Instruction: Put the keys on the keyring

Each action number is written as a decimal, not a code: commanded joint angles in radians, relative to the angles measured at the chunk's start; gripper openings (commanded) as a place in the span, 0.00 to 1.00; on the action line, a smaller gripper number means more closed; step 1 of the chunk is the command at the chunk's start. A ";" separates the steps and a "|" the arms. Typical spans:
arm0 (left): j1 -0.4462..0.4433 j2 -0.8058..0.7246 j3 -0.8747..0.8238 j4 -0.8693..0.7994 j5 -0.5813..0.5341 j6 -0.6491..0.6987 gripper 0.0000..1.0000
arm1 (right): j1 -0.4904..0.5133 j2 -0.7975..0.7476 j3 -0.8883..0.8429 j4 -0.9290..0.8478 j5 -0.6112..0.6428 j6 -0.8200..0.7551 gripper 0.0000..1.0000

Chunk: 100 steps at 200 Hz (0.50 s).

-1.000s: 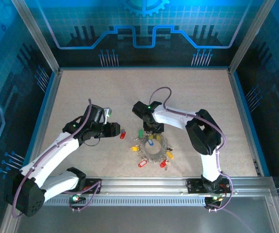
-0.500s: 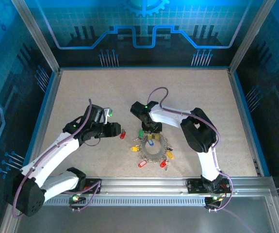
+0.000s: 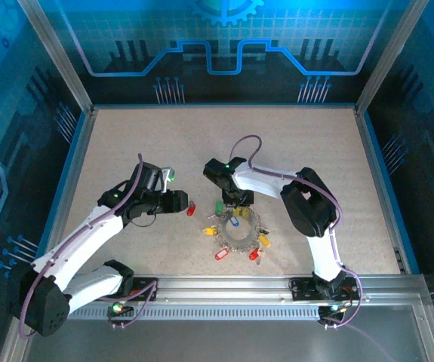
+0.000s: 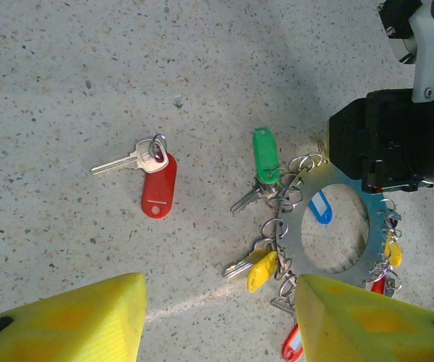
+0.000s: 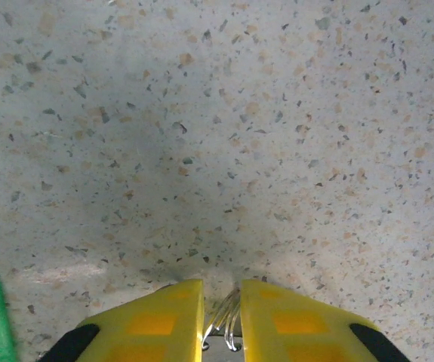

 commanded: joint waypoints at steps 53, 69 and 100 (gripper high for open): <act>0.008 0.003 -0.014 -0.010 0.030 0.006 0.56 | 0.013 0.011 -0.009 -0.033 0.022 -0.003 0.18; 0.008 0.003 -0.017 -0.006 0.032 0.003 0.55 | 0.013 0.016 -0.007 -0.039 0.022 -0.003 0.18; 0.008 0.002 -0.024 0.002 0.037 -0.003 0.55 | 0.014 0.017 -0.017 -0.042 0.035 0.007 0.16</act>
